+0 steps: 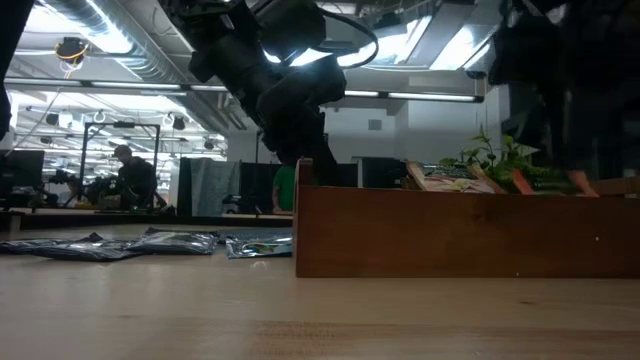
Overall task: Pick & Place Tea
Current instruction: Put the orange tea bag into the right section of the wooden organizer
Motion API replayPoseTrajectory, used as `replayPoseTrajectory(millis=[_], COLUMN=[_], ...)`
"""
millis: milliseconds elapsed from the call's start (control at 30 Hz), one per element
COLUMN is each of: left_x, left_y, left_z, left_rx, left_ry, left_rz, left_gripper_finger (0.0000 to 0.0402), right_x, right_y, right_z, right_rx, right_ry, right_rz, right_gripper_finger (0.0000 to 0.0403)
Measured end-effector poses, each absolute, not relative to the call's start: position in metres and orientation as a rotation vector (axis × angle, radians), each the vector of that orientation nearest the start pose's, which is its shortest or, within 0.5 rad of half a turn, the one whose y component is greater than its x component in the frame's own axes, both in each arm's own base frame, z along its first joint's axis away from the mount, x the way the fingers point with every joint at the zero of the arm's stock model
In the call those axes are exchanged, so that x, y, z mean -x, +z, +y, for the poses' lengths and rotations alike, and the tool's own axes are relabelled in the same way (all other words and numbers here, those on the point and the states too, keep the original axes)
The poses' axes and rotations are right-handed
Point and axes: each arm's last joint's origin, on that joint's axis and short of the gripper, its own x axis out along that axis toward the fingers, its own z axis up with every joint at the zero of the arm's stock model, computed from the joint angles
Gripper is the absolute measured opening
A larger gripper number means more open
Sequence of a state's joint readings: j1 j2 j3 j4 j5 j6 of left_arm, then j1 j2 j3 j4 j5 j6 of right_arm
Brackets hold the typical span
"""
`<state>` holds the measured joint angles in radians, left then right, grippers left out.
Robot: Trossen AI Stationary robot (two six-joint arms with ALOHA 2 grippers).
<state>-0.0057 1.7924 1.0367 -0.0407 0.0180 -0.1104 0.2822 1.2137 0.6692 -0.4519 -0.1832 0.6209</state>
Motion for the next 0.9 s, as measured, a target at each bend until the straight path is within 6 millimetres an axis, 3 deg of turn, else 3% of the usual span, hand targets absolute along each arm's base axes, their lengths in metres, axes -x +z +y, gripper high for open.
replayPoseTrajectory(millis=[233, 367, 700, 900], left_x=[-0.368, -0.37, -0.378, -0.379], left_y=[0.171, 0.168, 0.147, 0.142], left_z=[-0.013, -0.021, -0.029, -0.029], left_rx=[0.076, 0.059, 0.019, 0.035], left_ry=[-0.026, -0.046, -0.018, -0.011], left_rz=[0.744, 0.738, 0.738, 0.752], left_gripper_finger=[0.0002, 0.0004, 0.0004, 0.0003], right_x=[-0.228, -0.234, -0.241, -0.249], right_y=[0.226, 0.234, 0.235, 0.223], right_z=[0.059, 0.05, 0.016, 0.0], right_rx=[-0.392, -0.311, -0.454, -0.54], right_ry=[0.15, 0.102, -0.012, -0.035], right_rz=[0.96, 0.9, 0.872, 0.912], right_gripper_finger=[0.0135, 0.0135, 0.0135, 0.0135])
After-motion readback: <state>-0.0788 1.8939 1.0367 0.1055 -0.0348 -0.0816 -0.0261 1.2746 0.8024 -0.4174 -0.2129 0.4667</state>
